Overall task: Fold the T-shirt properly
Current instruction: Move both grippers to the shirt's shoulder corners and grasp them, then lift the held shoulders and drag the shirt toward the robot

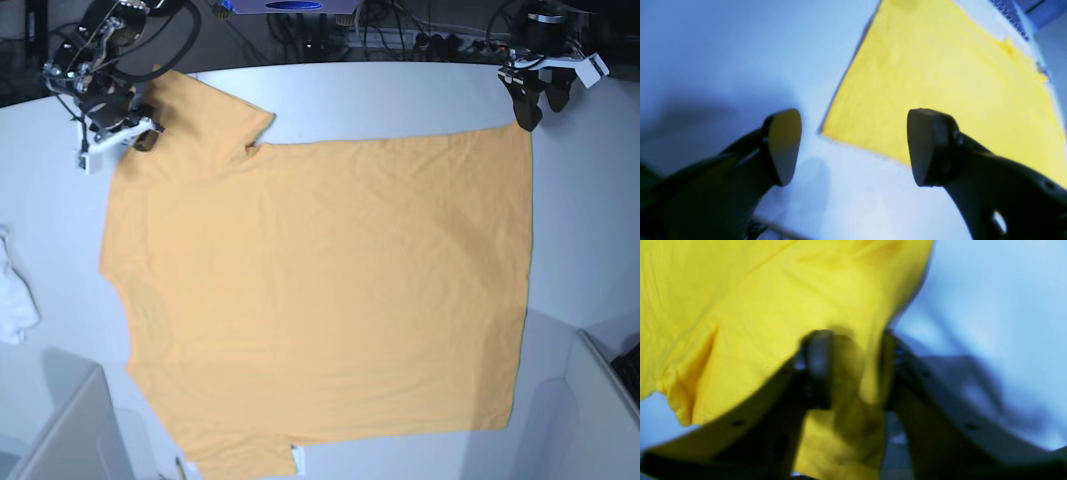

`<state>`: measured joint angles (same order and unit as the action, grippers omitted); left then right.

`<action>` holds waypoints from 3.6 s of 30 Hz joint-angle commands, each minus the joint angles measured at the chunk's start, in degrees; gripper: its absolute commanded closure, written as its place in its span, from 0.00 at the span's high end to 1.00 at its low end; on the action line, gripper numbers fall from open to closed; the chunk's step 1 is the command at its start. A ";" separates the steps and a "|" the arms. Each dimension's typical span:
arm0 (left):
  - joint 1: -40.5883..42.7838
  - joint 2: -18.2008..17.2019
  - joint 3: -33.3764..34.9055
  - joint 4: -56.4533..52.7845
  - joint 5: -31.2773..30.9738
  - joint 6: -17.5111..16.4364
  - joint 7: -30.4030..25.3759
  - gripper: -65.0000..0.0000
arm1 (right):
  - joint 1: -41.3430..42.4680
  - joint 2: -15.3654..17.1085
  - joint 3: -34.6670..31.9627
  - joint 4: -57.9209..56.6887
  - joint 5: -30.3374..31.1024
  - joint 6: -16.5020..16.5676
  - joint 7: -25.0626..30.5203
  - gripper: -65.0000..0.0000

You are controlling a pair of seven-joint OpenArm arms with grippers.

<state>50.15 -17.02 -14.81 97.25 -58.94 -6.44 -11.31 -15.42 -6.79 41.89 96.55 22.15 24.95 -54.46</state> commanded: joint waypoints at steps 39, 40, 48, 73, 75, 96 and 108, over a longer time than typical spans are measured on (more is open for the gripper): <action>-17.93 2.91 -2.82 -14.75 -10.03 -8.11 24.28 0.49 | -0.36 -0.11 0.09 -3.32 -2.15 -0.20 -3.70 0.00; -17.93 2.91 -2.82 -14.75 -9.94 -8.11 24.28 0.41 | -0.36 -0.11 0.09 -3.32 -2.15 -0.20 -3.70 0.00; -17.49 2.64 -2.82 -14.31 -9.85 -8.11 24.28 0.00 | -0.71 -0.11 0.70 -2.62 -2.15 -0.20 -3.70 0.00; -7.21 2.99 -8.36 1.17 -0.97 -8.11 24.45 0.00 | -5.28 -0.47 2.99 10.22 -0.92 -0.20 -8.80 0.00; -7.47 3.08 -8.27 1.69 -0.97 -8.11 24.45 0.00 | -5.46 -0.47 3.08 12.94 3.56 -0.20 -10.91 0.00; -20.04 2.99 -8.80 7.85 -0.89 -2.93 36.85 0.00 | 6.06 -0.03 3.17 17.78 9.28 -1.17 -18.11 0.00; -22.77 2.82 -8.88 7.93 -0.89 -0.29 36.76 0.00 | 15.73 -0.03 3.17 17.60 9.45 -4.42 -18.11 0.00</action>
<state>27.62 -13.65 -23.22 104.25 -59.33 -5.98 26.44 -0.60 -7.44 45.04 113.25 30.63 20.53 -73.73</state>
